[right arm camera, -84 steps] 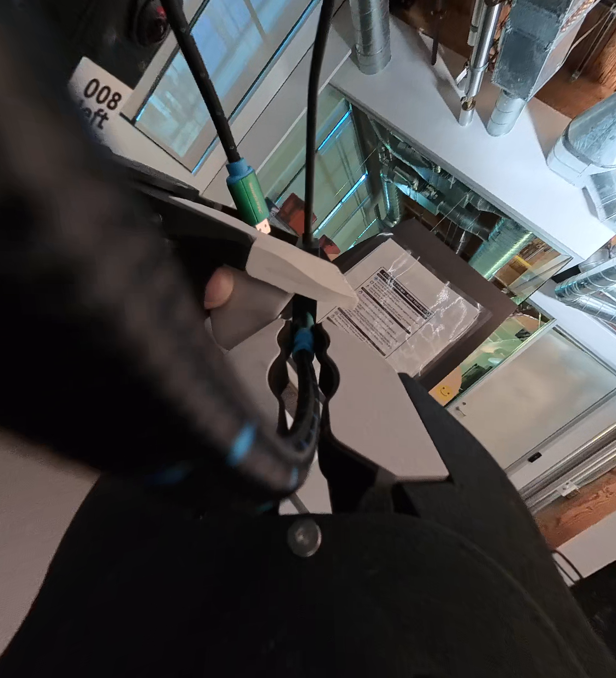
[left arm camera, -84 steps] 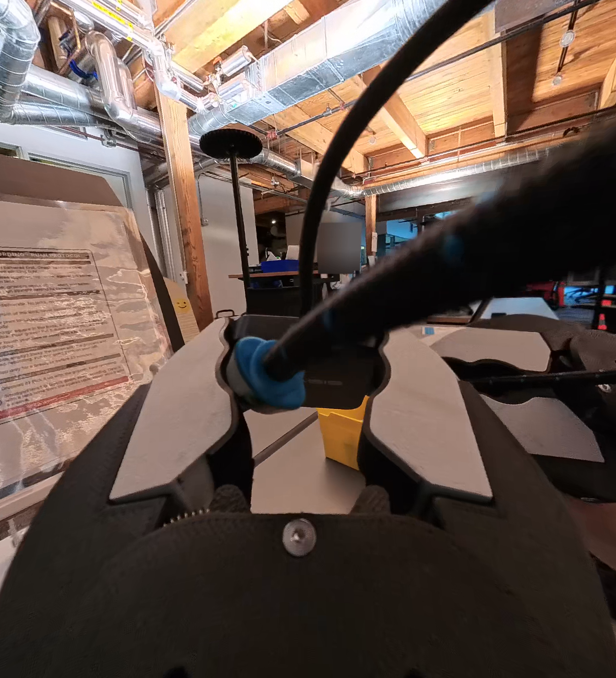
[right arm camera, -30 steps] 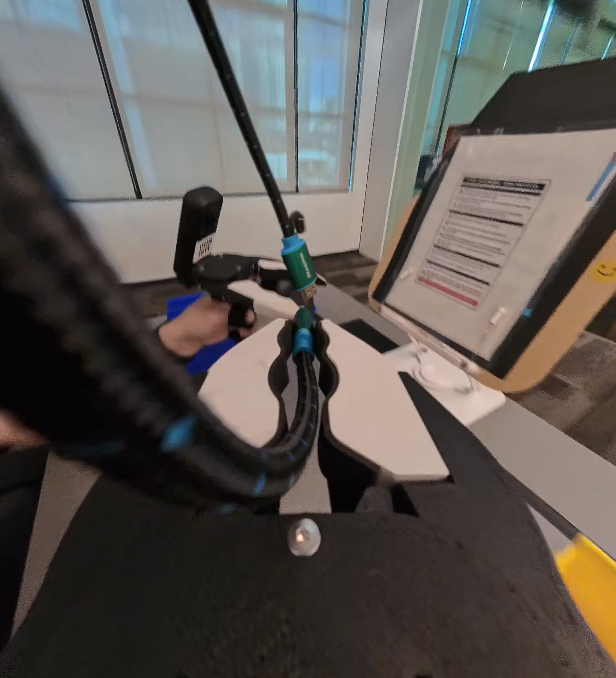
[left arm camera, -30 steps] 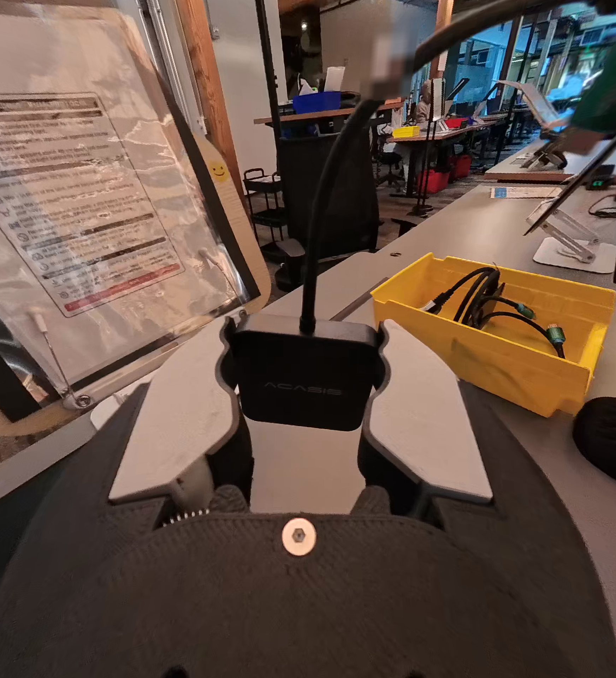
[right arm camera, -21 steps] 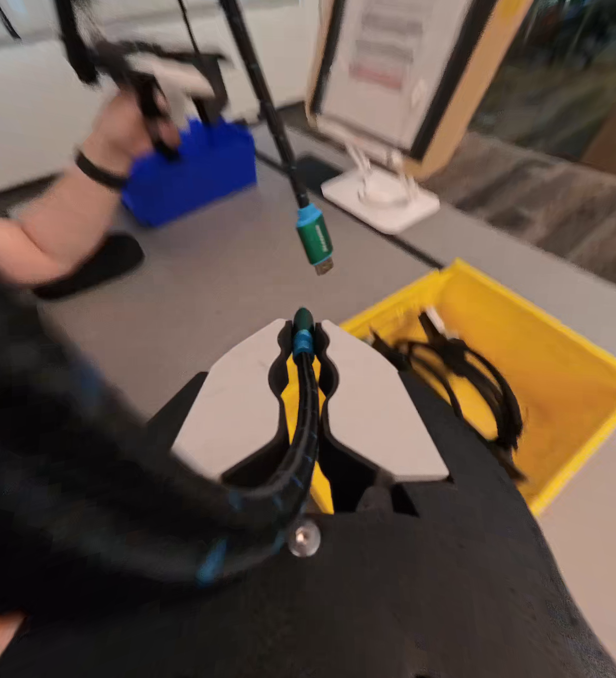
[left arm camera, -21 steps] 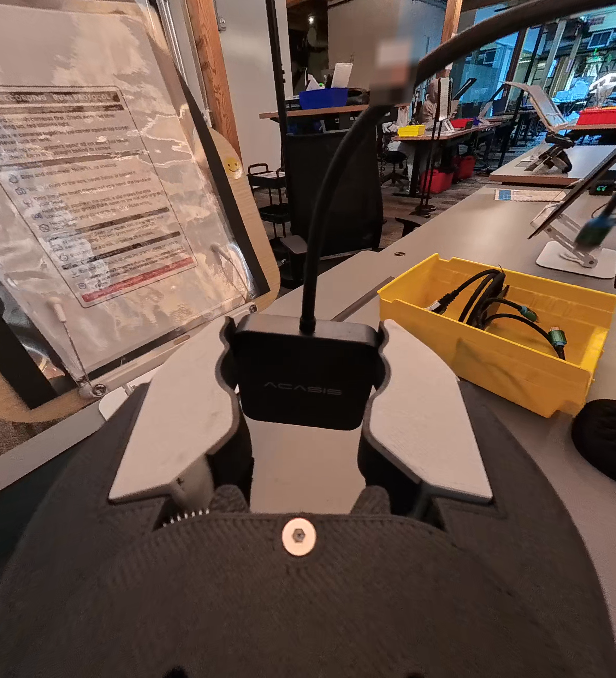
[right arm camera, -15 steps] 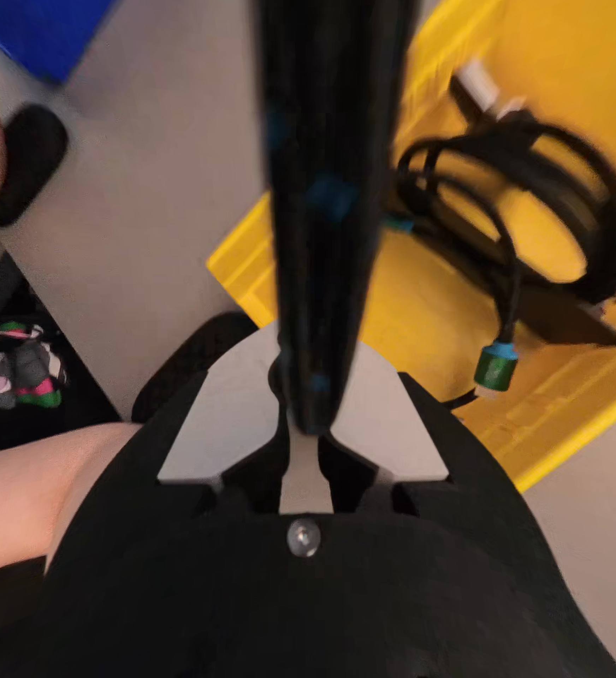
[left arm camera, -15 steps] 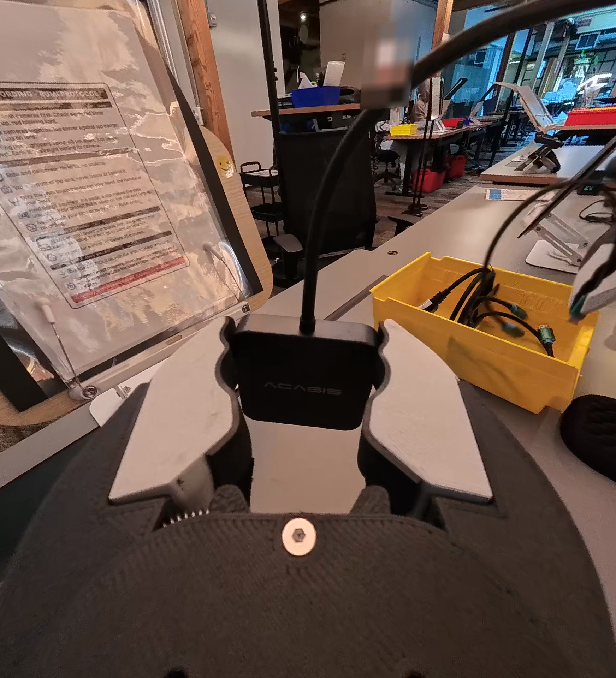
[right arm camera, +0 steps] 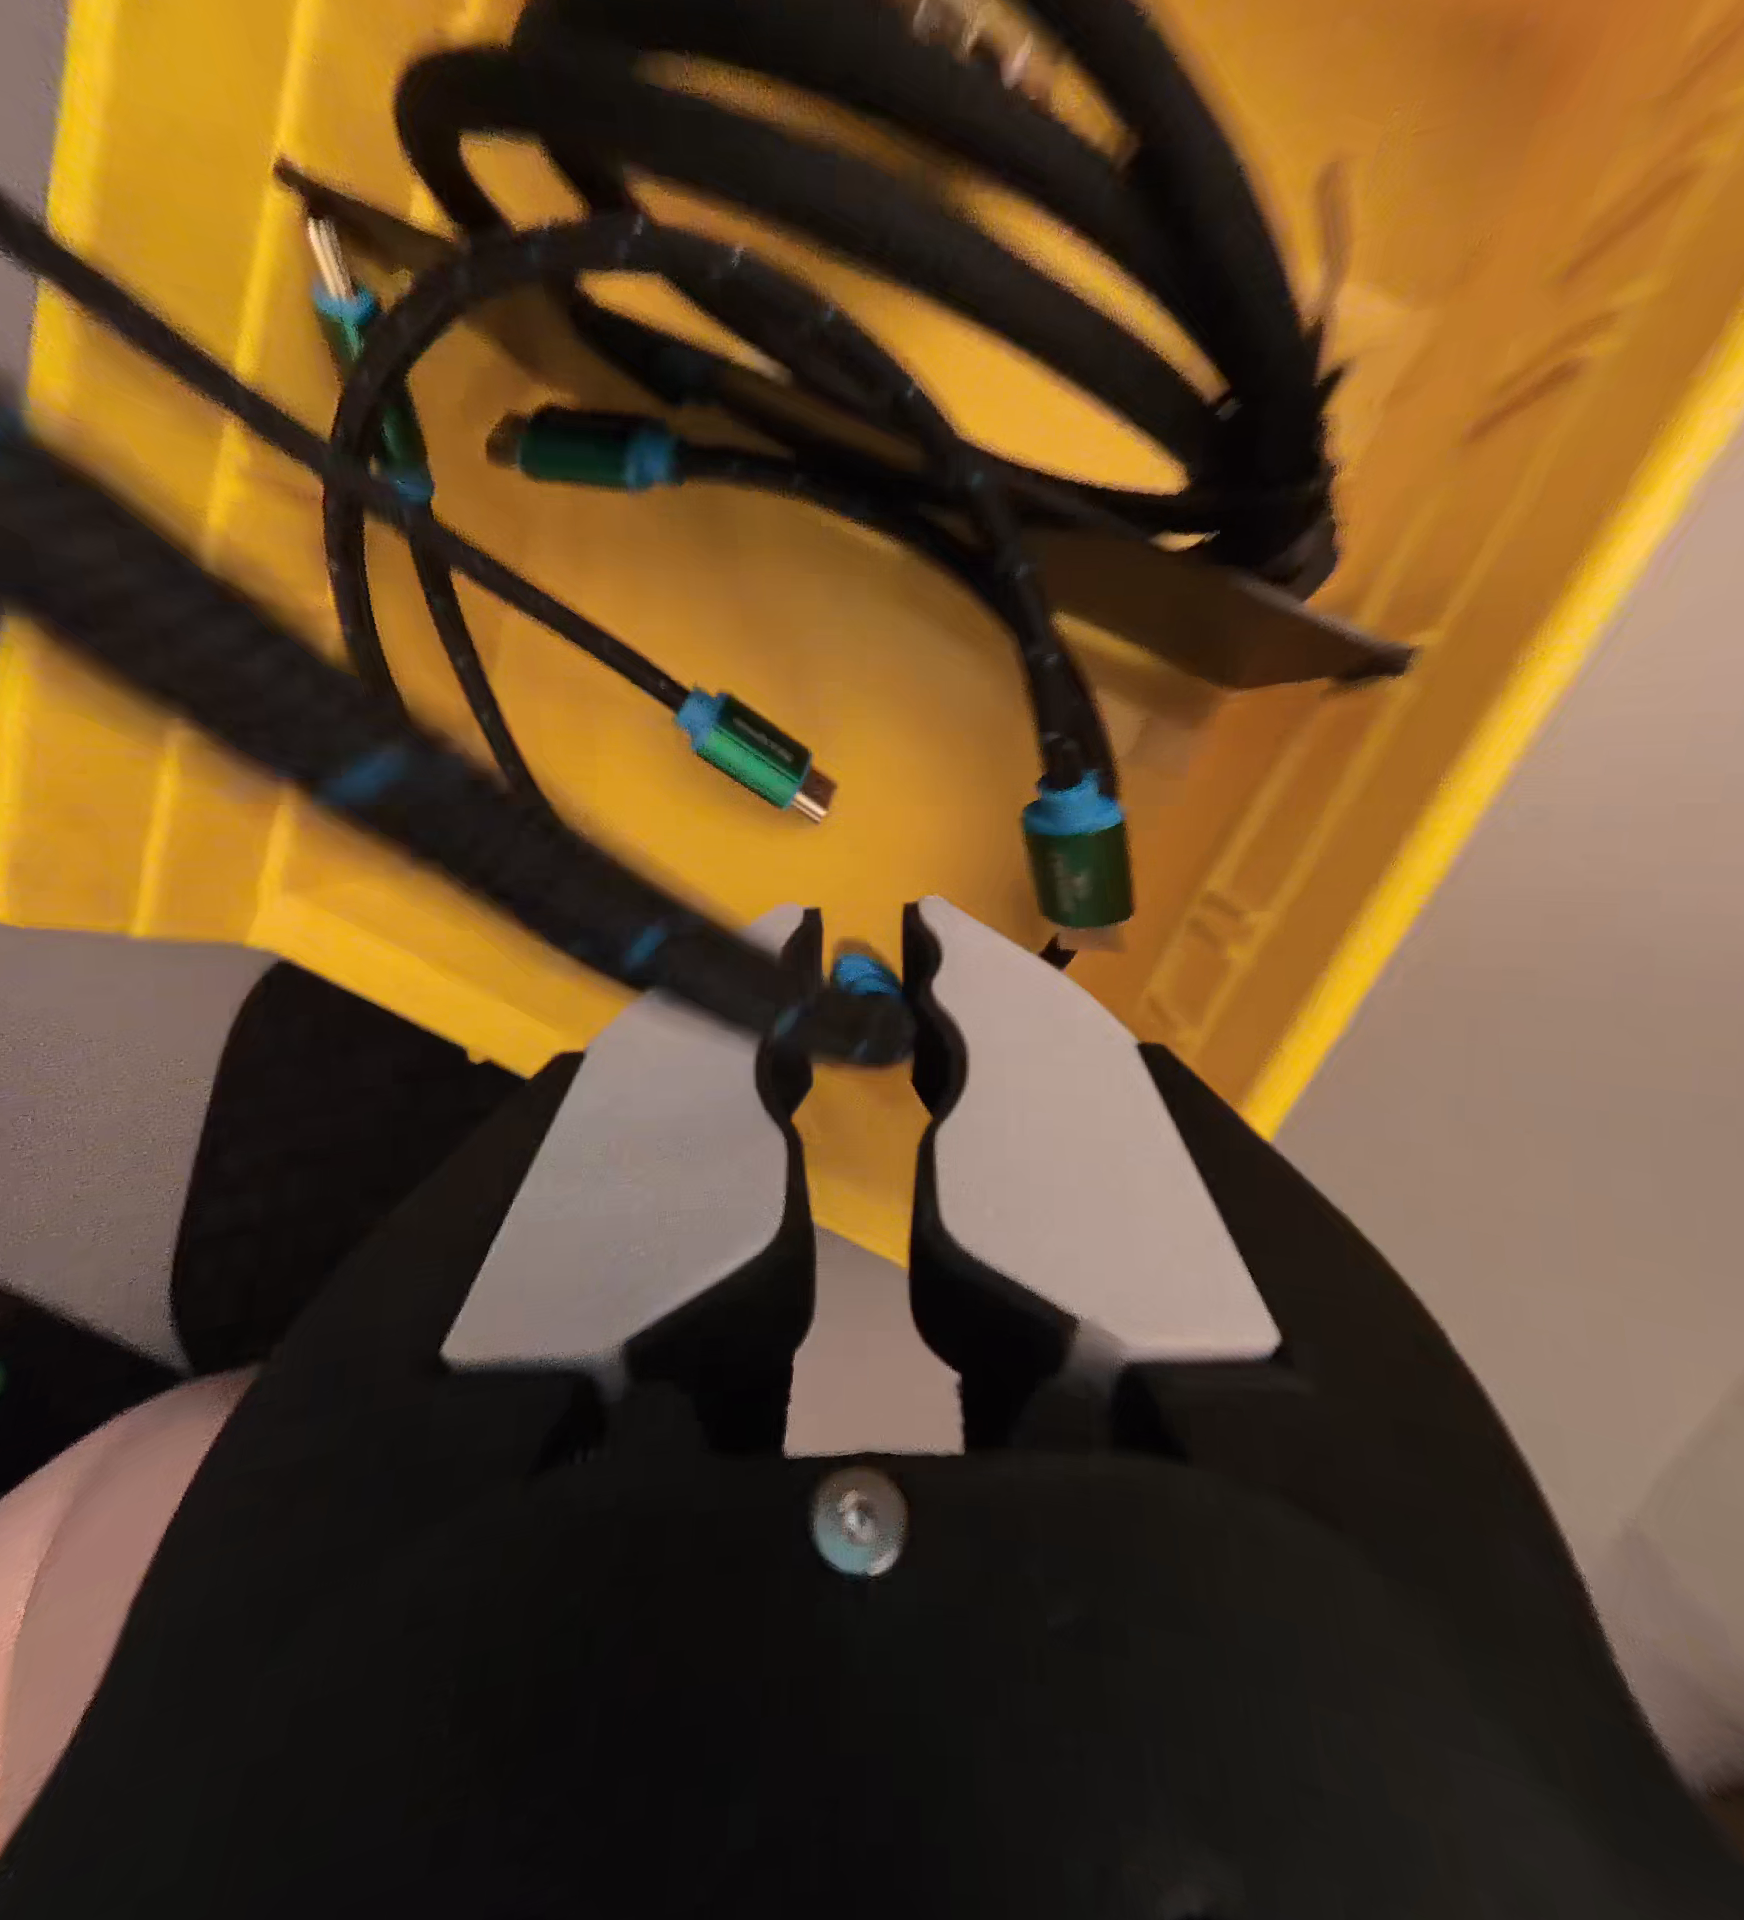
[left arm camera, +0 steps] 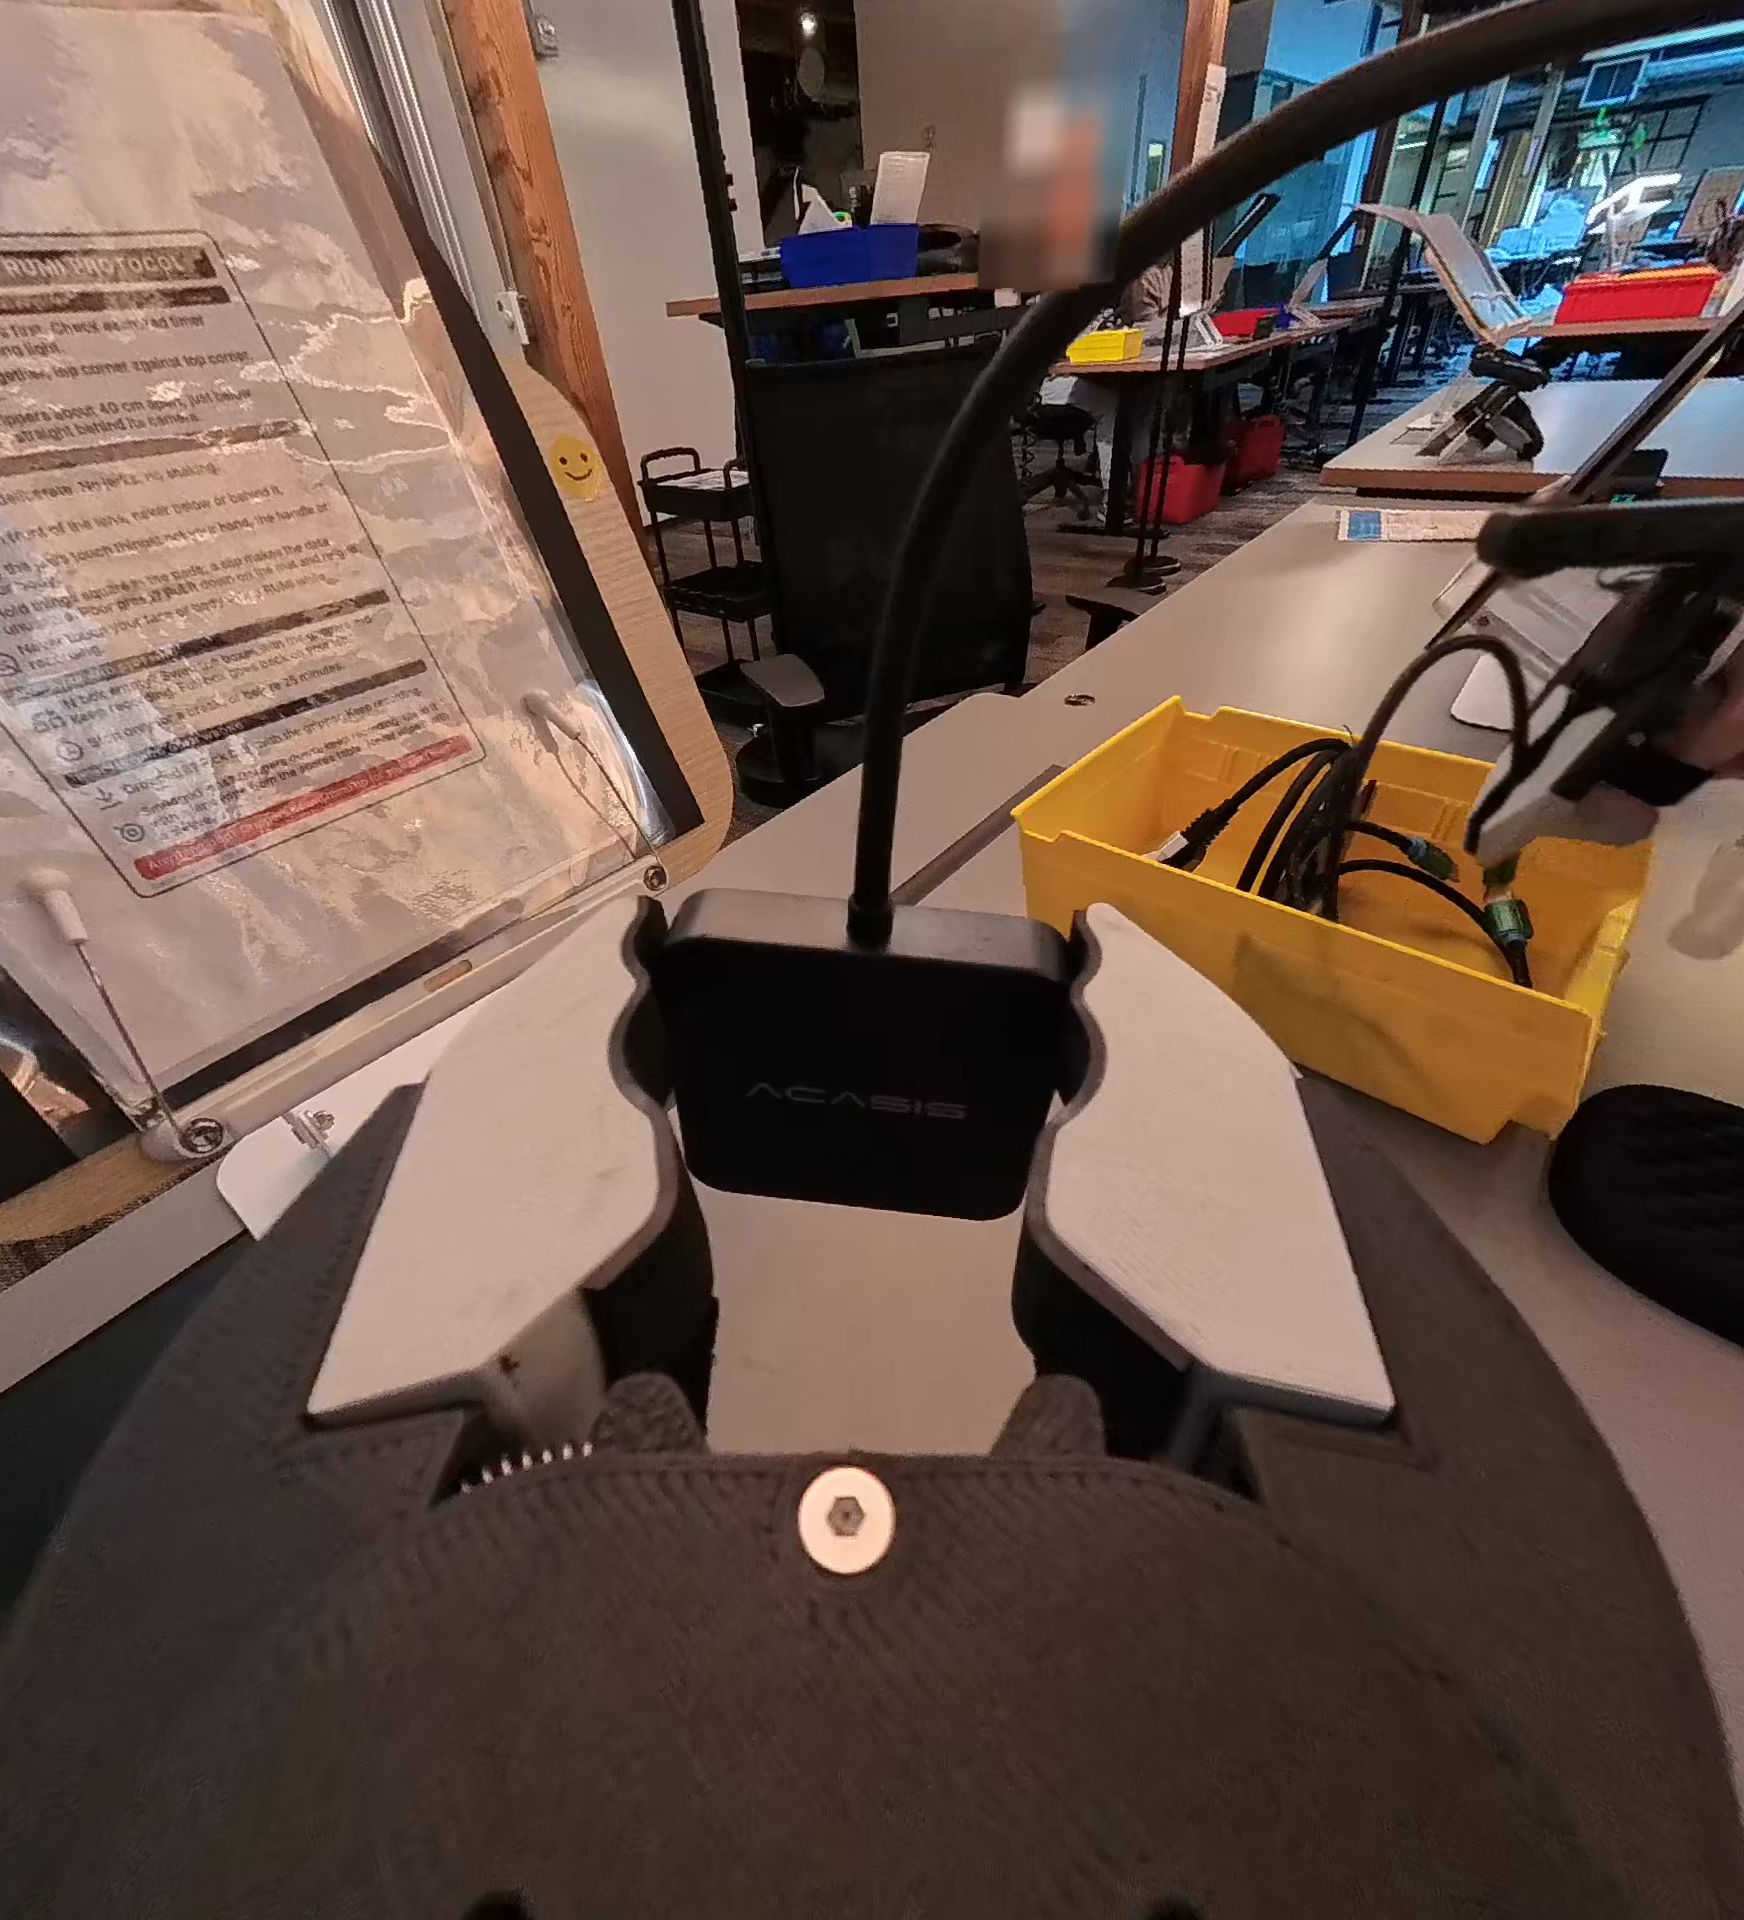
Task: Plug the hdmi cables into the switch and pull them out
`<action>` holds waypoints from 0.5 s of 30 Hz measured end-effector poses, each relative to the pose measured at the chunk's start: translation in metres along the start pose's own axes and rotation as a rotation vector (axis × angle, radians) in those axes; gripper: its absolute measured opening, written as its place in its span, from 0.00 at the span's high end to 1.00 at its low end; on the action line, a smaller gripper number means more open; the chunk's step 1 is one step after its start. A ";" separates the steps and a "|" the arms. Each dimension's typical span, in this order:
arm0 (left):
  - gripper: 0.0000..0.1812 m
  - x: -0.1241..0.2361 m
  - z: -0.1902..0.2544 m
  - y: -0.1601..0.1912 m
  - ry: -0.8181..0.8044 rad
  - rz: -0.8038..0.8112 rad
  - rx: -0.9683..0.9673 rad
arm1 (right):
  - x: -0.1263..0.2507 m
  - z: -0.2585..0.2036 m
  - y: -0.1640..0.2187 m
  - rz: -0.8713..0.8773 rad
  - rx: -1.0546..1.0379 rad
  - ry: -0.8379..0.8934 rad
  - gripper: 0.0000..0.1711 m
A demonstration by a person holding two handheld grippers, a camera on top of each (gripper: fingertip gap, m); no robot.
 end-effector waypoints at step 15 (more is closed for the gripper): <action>0.60 0.002 0.001 -0.003 0.005 0.012 0.000 | 0.061 -0.020 -0.036 0.316 0.242 0.408 0.75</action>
Point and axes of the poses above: each gripper's, where its closed fingertips meet, x back along the fingers, y out of its underside, z = x × y across the jaws, the point moved 6 cm from there along x, back along the fingers, and after that the axes turned 8 degrees about -z, right-handed, at the moved point
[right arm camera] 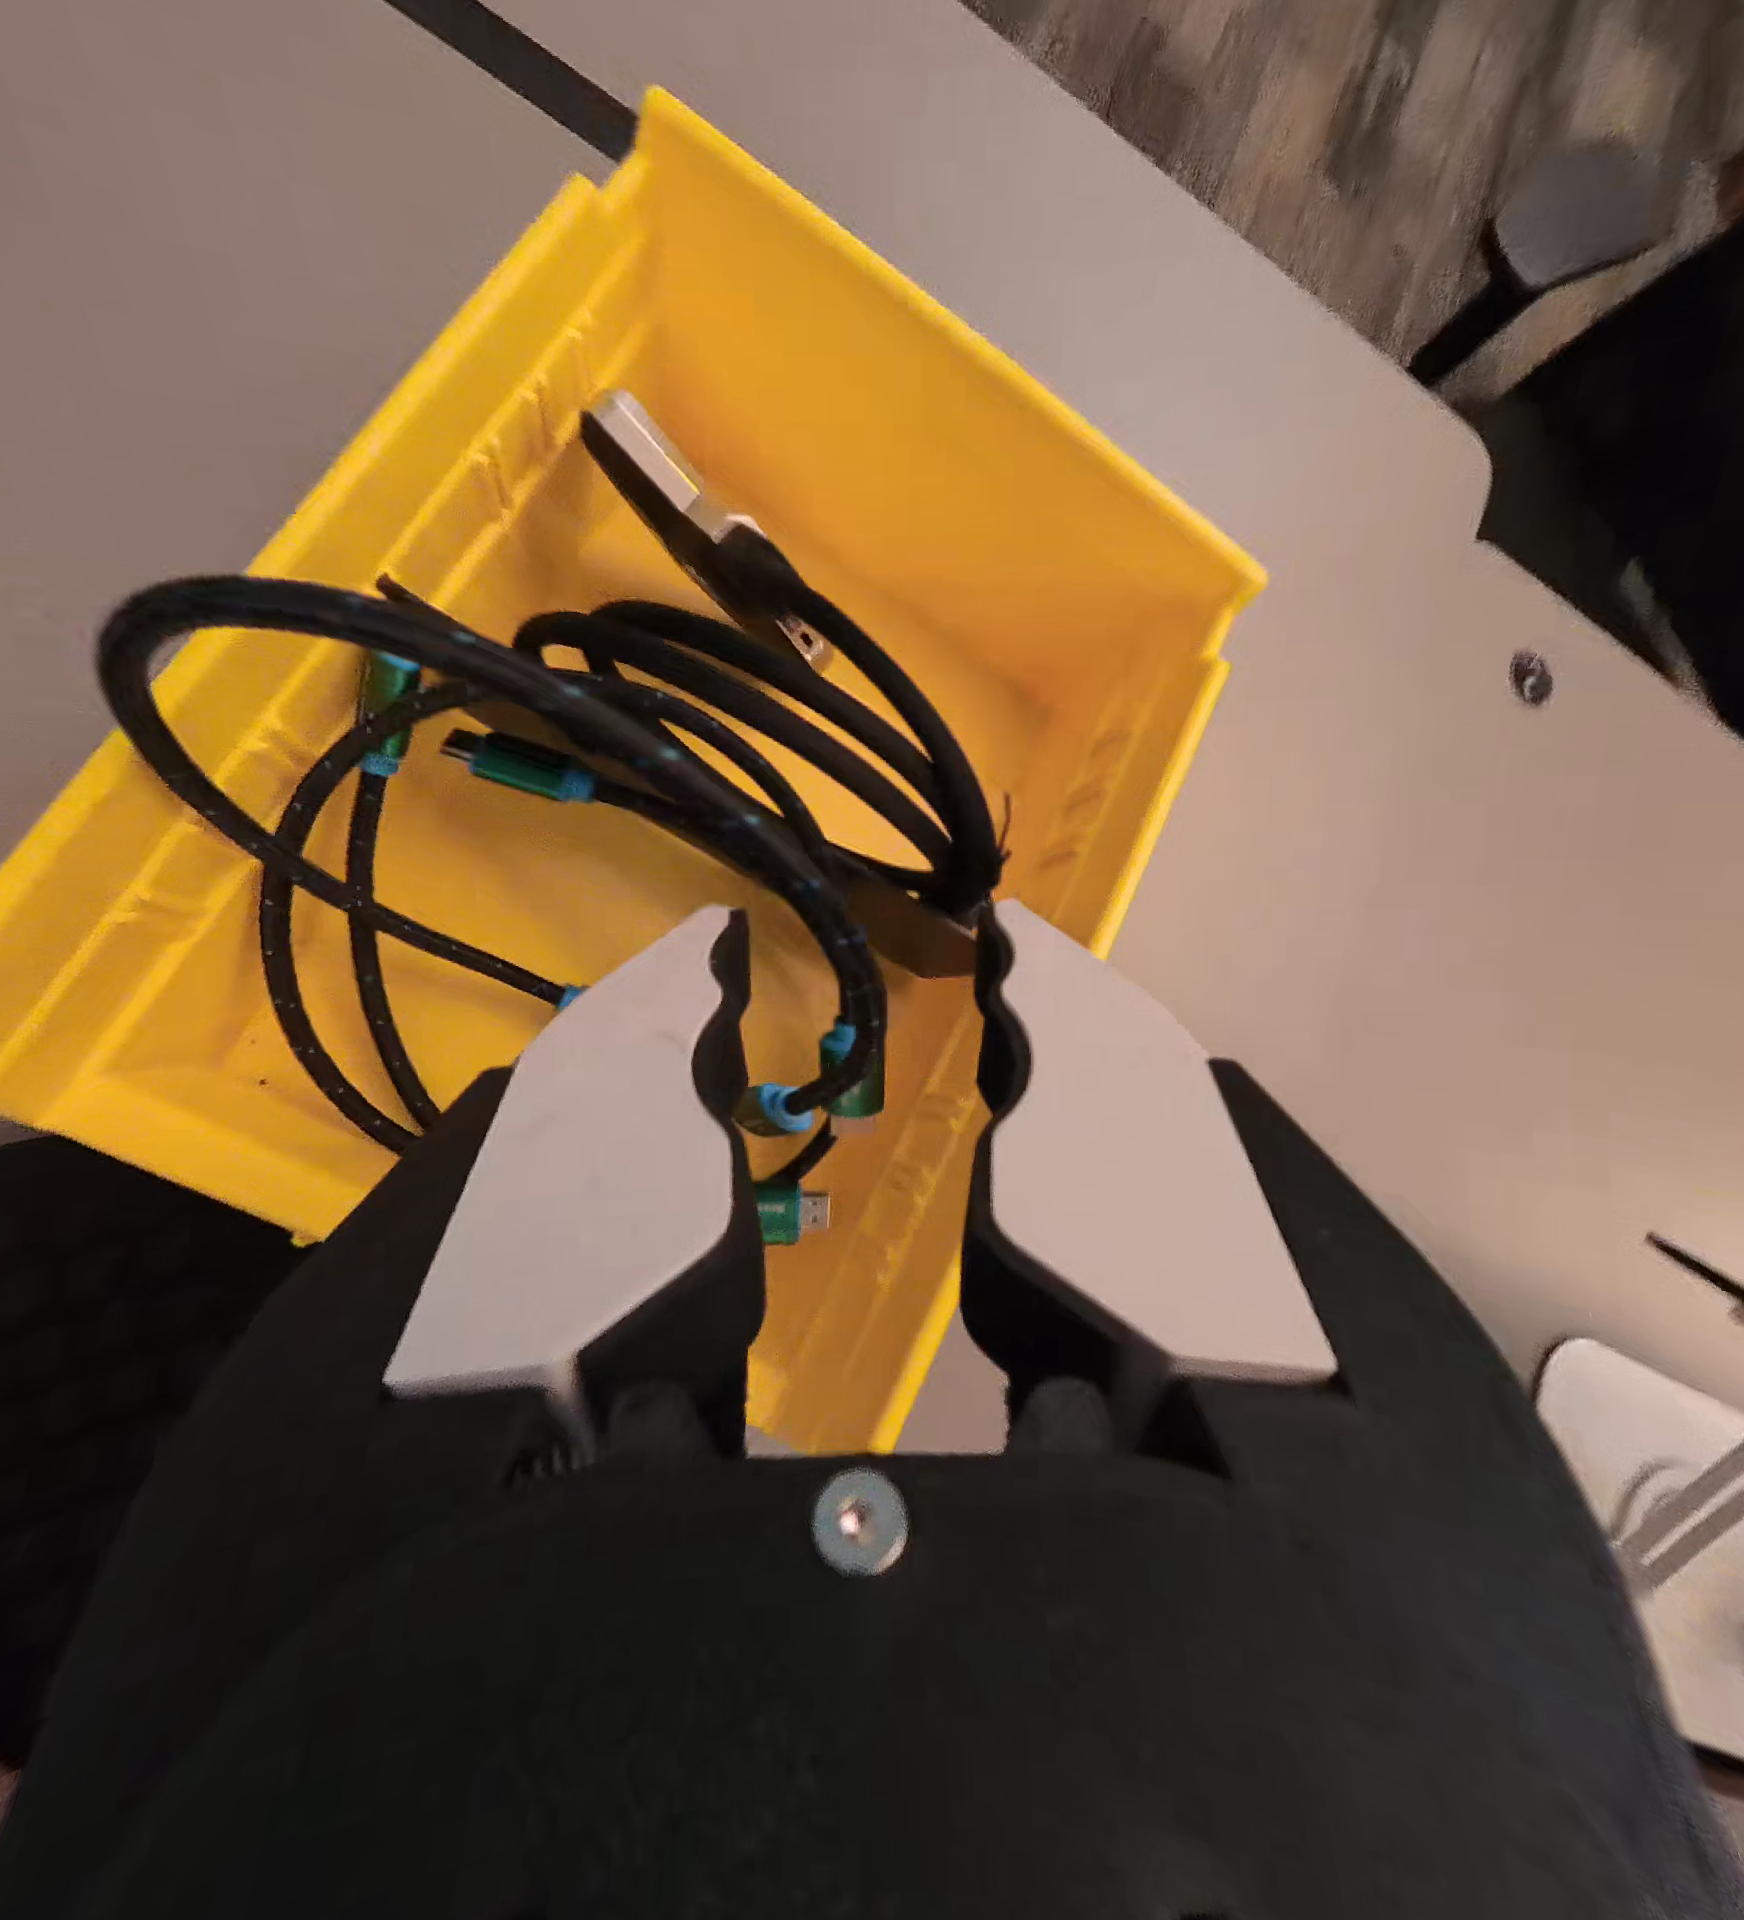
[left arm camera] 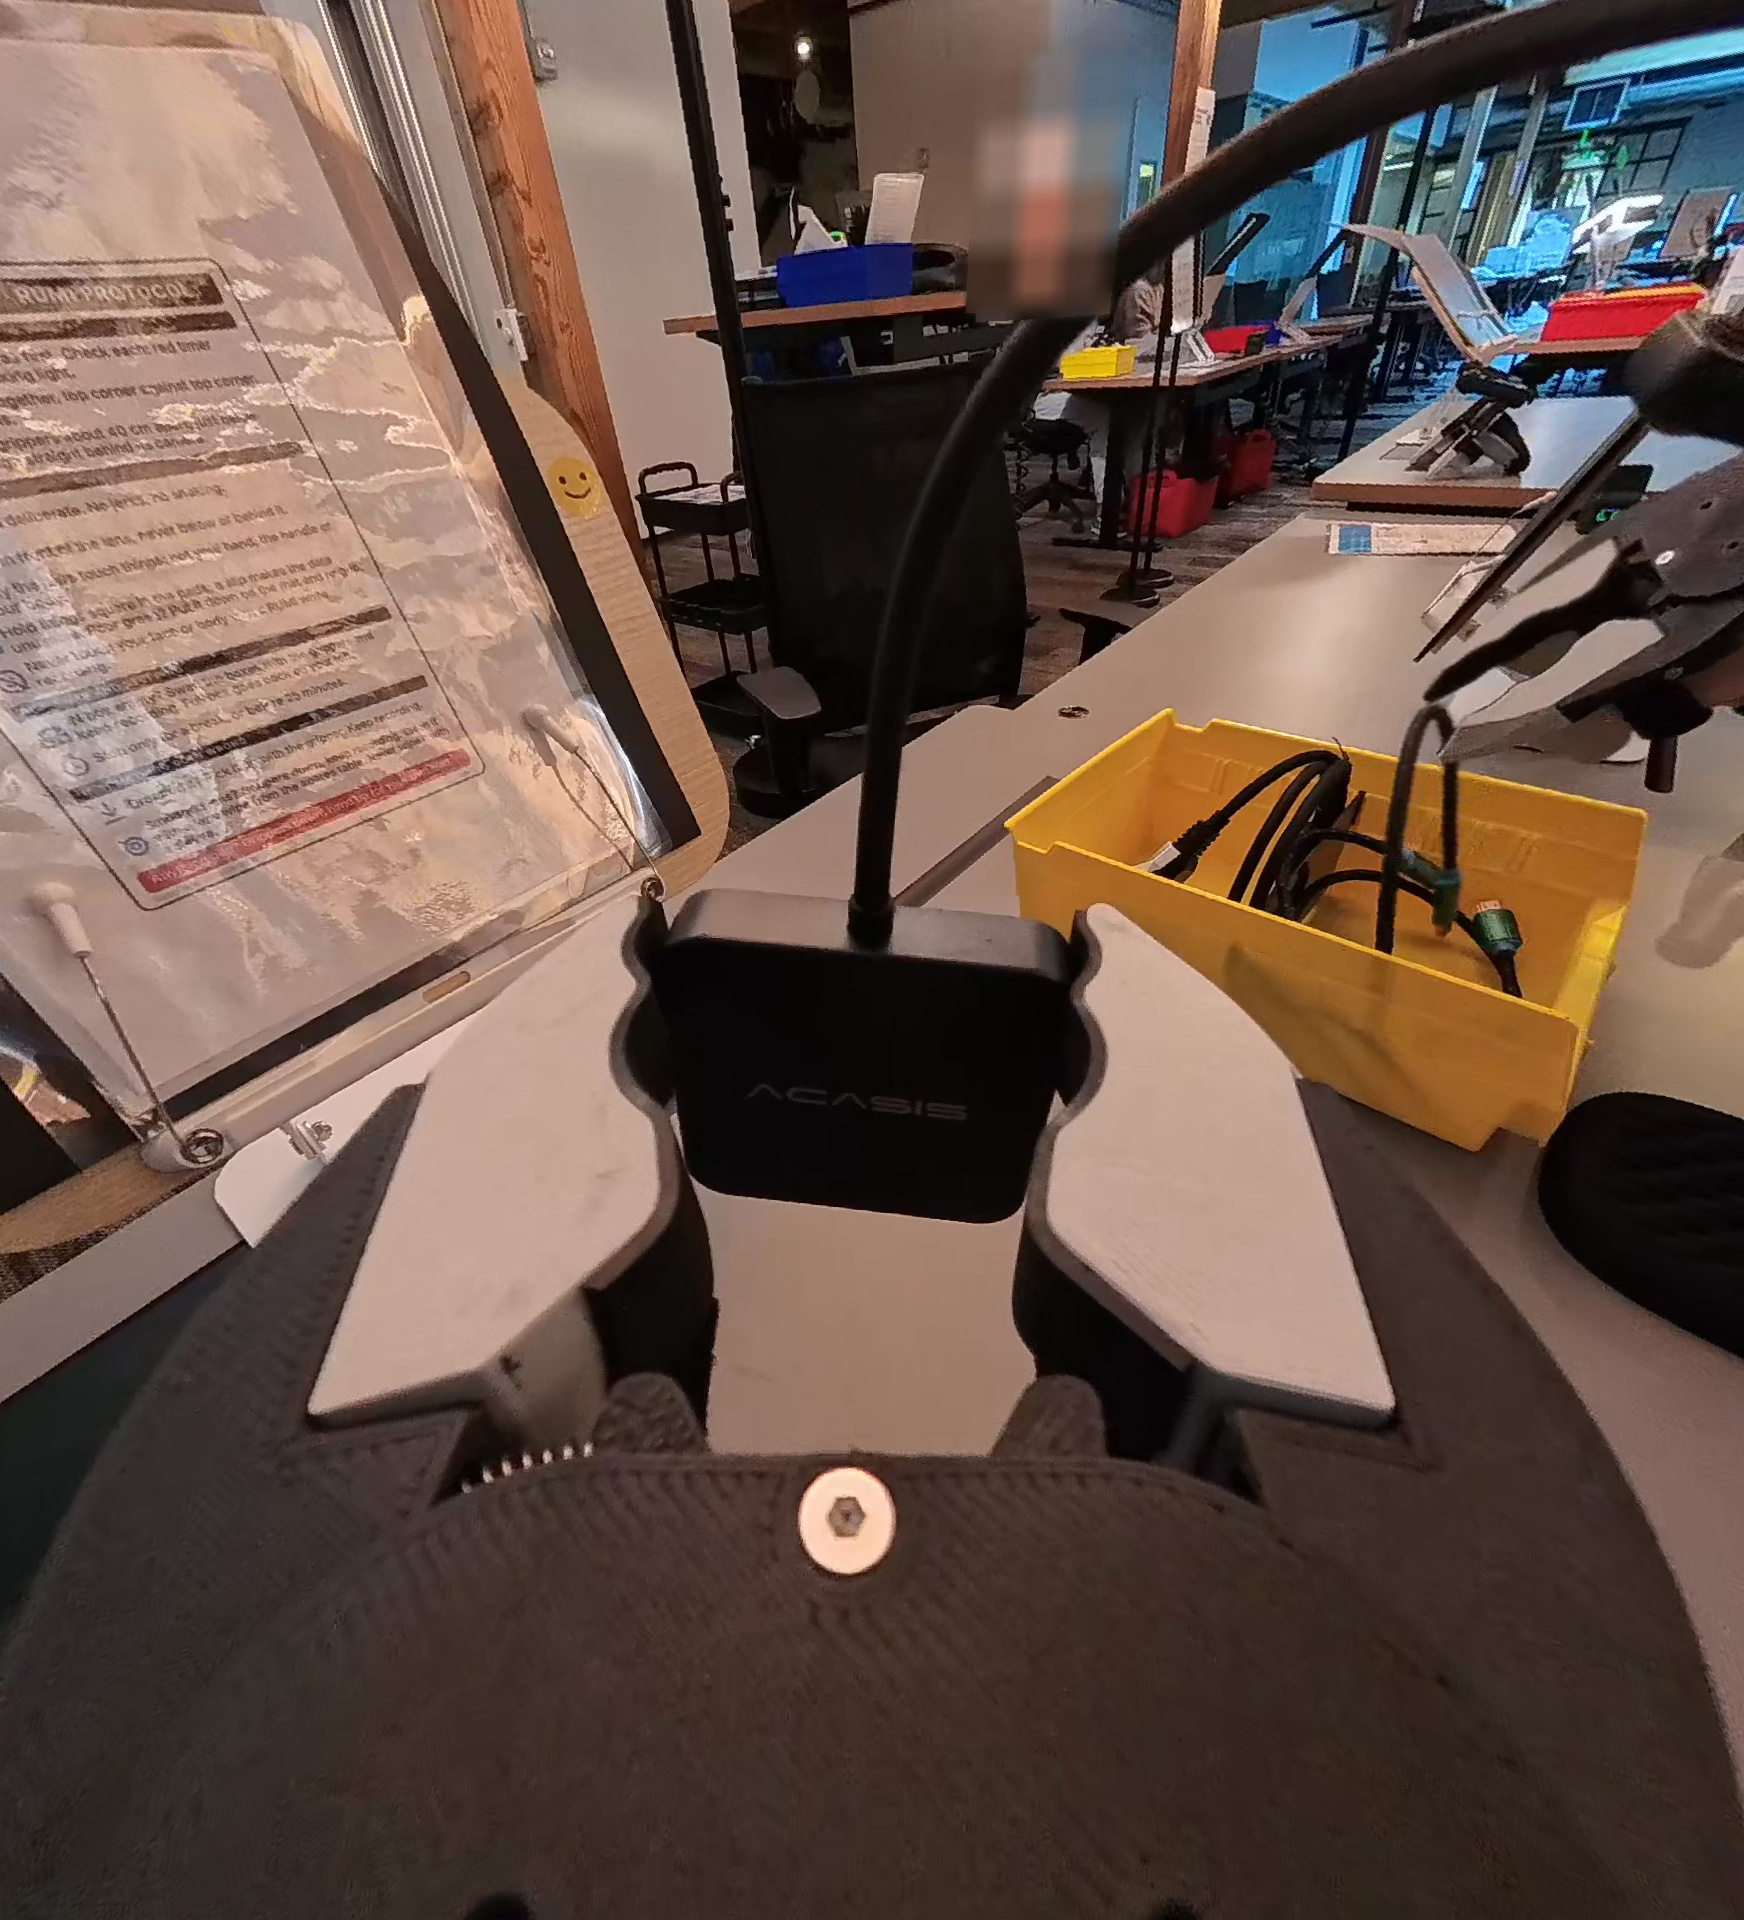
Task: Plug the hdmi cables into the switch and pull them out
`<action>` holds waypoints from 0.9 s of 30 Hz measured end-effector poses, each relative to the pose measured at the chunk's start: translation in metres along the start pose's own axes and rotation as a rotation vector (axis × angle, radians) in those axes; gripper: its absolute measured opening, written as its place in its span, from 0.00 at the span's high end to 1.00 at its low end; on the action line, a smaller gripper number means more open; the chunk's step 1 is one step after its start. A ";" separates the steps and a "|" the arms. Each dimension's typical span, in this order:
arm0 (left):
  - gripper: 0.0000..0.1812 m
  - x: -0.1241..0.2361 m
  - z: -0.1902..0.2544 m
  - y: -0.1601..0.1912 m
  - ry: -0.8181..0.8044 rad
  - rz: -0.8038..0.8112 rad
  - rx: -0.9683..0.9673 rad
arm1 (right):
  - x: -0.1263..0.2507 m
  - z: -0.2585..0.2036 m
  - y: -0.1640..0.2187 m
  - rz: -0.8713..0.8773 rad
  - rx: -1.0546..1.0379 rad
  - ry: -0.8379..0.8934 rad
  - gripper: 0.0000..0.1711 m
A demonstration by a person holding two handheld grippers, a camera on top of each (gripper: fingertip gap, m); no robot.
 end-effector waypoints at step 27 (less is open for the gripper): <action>0.60 -0.001 0.004 -0.001 0.015 -0.002 -0.010 | -0.034 -0.077 -0.059 -0.003 0.179 -0.359 0.90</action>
Point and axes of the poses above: each gripper's, where its closed fingertips meet, x back along the fingers, y out of its underside, z = x × y across the jaws, the point moved 6 cm from there along x, back along the fingers, and after that the axes turned 8 degrees about -z, right-handed, at the moved point
